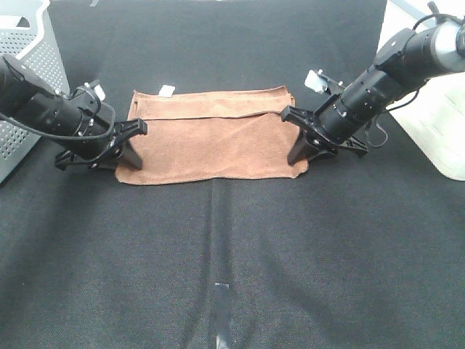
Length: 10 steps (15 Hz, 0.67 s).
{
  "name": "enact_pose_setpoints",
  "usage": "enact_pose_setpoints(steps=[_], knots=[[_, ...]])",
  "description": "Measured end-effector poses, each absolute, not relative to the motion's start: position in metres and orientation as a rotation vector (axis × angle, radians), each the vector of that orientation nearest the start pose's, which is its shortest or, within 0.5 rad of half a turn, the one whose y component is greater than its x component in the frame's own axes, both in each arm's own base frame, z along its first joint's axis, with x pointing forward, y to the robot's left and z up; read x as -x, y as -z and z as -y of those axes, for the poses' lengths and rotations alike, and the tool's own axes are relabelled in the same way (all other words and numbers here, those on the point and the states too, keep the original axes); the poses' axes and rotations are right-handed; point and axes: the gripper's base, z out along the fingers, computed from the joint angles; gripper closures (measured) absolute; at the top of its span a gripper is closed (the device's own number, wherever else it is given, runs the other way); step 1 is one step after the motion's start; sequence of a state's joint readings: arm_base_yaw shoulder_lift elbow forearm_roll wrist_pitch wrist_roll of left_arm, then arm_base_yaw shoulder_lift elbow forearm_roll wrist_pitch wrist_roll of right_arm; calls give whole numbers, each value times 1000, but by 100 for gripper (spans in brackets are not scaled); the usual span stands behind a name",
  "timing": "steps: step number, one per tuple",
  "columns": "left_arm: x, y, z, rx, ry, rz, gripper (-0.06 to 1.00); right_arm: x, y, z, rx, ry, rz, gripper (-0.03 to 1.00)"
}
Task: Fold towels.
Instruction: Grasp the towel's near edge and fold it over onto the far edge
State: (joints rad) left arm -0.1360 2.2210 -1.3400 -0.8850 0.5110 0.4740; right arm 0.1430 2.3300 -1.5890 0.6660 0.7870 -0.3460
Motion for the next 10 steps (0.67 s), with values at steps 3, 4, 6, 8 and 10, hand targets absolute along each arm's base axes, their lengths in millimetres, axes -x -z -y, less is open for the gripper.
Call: enact_pose_setpoints(steps=[3,4,6,8,10], knots=[[-417,-89,92,128,678,-2750,93,-443,-87,-103,49,-699,-2900,97],[-416,-96,88,116,698,-2757,93,-441,-89,-103,62,-687,-2921,97],[-413,-113,73,84,726,-2777,93,-434,-96,-102,95,-692,-2969,97],[-399,-122,70,-5,710,-2848,94,-416,-103,-100,90,-703,-3004,97],[-379,-114,78,-40,700,-2921,94,-393,-102,-96,75,-702,-3052,97]])
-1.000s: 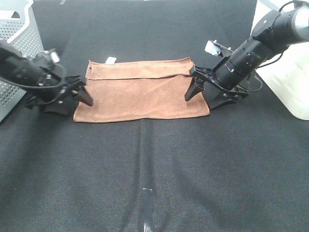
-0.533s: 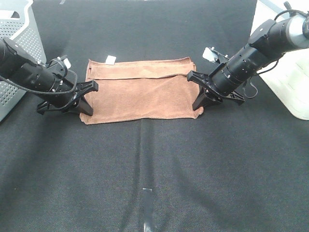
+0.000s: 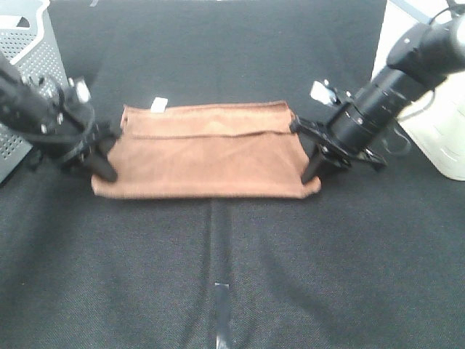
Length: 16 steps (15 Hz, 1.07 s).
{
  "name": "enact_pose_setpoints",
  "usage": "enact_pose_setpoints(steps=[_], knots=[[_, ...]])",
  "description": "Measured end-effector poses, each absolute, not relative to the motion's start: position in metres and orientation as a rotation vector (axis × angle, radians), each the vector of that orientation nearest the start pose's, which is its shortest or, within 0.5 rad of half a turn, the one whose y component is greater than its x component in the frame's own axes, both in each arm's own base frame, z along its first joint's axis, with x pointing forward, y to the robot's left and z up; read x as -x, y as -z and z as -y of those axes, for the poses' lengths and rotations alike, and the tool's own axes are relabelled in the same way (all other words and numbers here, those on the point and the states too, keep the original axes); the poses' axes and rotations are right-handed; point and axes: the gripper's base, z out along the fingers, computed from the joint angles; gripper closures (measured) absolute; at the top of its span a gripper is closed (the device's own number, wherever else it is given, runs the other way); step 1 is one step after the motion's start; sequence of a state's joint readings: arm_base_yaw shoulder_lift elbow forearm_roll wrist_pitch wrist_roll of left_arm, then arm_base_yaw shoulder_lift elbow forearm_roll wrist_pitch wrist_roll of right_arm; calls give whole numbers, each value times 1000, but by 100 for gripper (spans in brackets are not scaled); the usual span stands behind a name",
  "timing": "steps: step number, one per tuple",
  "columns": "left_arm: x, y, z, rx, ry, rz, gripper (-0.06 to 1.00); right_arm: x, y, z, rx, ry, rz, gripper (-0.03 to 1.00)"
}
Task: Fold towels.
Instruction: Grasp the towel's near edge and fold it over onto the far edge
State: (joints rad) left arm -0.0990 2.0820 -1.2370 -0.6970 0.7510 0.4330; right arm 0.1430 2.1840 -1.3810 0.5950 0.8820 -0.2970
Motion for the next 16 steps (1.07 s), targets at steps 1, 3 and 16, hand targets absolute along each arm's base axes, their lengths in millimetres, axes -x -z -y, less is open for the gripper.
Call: enact_pose_setpoints(steps=[1,3,16], knots=[[-367,-107,82,-53,698,-2960,94,-382,-102,-95,67,-699,-3074,97],[-351,-102,86,-71,679,-2995,94,-361,-94,-91,70,-692,-3121,97],[-452,-154,75,53,571,-2710,94,-468,-159,-103,165,-622,-2766,97]])
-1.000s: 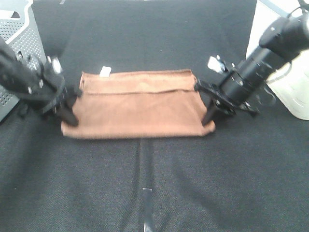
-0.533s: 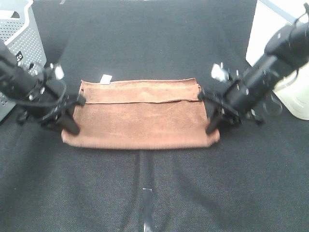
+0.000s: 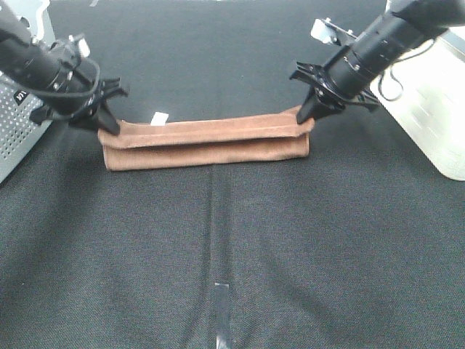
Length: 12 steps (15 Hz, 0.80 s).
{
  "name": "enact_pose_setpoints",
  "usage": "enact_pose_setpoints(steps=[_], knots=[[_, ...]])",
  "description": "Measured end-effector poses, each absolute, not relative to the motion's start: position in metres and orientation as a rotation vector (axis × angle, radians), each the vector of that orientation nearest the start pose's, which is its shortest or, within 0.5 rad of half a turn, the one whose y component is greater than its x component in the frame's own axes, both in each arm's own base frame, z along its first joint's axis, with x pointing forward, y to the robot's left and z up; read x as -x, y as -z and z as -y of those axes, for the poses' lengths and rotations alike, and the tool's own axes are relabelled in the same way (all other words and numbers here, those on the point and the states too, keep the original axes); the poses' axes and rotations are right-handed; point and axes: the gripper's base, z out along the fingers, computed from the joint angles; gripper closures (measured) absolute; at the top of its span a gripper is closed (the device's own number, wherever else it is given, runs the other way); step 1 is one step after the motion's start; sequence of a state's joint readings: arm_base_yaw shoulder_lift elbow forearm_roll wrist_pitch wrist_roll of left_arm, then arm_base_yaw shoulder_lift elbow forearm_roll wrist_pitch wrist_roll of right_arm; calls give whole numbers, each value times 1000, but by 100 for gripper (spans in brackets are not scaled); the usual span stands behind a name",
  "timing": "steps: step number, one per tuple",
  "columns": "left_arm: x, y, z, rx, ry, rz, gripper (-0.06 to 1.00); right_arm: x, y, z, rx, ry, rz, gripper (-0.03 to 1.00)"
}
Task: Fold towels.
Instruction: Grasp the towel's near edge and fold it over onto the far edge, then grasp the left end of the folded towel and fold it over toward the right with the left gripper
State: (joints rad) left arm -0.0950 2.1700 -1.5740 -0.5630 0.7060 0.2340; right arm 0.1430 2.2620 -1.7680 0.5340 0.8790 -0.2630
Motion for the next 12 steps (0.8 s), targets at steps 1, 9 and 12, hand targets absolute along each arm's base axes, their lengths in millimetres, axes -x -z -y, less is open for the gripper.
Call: enact_pose_setpoints(steps=[1,9,12], knots=[[-461,-157,75,50,567,-2681,94,-477,-153,-104,159,-613,-2766,97],[-484,-122,76,97,557,-2668,76,-493,-112,-105,106,-594,-2808,76],[-489,-129,76,96,556,-2636,24,-490,-114,-105,112,-607,-2846,23]])
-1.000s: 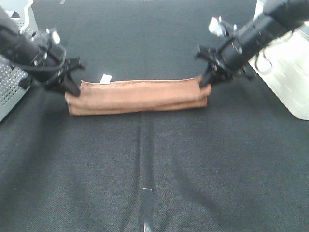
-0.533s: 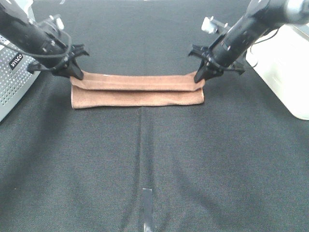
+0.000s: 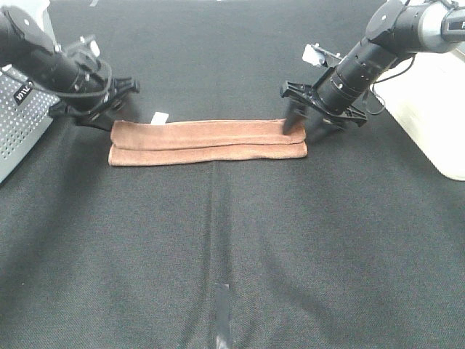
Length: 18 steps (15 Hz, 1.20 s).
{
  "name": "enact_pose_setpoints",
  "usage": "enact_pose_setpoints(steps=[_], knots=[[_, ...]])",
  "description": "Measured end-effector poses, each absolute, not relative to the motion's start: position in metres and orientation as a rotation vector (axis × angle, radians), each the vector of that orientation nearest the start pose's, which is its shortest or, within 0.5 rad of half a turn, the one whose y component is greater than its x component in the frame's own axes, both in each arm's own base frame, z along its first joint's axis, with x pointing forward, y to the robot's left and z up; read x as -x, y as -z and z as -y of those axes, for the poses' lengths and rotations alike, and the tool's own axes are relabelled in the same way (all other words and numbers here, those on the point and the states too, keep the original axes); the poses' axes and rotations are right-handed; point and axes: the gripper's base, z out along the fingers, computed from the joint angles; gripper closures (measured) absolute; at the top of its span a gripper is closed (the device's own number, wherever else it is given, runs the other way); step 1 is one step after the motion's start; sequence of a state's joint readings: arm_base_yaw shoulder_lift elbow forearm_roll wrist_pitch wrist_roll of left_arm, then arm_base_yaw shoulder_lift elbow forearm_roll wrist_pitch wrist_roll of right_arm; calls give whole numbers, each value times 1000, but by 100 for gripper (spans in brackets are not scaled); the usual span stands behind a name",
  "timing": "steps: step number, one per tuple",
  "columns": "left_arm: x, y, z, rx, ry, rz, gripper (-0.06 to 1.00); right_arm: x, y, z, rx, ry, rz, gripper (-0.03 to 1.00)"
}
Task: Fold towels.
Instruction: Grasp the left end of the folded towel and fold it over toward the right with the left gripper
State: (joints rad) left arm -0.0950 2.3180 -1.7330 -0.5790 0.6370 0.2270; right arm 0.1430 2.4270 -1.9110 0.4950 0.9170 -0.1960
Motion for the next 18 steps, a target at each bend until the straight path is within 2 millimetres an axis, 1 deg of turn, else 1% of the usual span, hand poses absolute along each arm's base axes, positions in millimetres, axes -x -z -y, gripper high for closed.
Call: enact_pose_setpoints(steps=[1,2,4,6,8,10,11,12,15,16,17,18], knots=[[-489,-130,77,93,559,-2634,13,-489,-118,-105,124,-599,-2845,14],[-488,-130,77,92,558,-2648,10,-488,-129,-104,145,-584,-2835,10],[-487,-129,76,103,557,-2660,8,-488,-139,-103,155,-575,-2816,8],[-487,-127,76,105,560,-2672,8,-488,-141,-104,156,-575,-2812,8],[-486,-115,84,109,578,-2699,8,-489,-141,-103,159,-569,-2811,7],[-484,-105,97,83,584,-2717,11,-489,-141,-103,159,-569,-2811,7],[-484,-103,100,83,584,-2714,15,-489,-141,-103,159,-569,-2811,7],[-484,-100,101,86,583,-2719,20,-489,-141,-103,159,-569,-2811,7],[-484,-96,100,90,574,-2726,40,-489,-141,-103,162,-565,-2811,7],[-484,-96,100,89,573,-2727,41,-489,-141,-103,162,-565,-2811,7],[-484,-95,100,92,576,-2728,39,-489,-141,-103,163,-563,-2812,7],[-484,-96,100,97,584,-2727,34,-489,-141,-103,163,-563,-2812,7]])
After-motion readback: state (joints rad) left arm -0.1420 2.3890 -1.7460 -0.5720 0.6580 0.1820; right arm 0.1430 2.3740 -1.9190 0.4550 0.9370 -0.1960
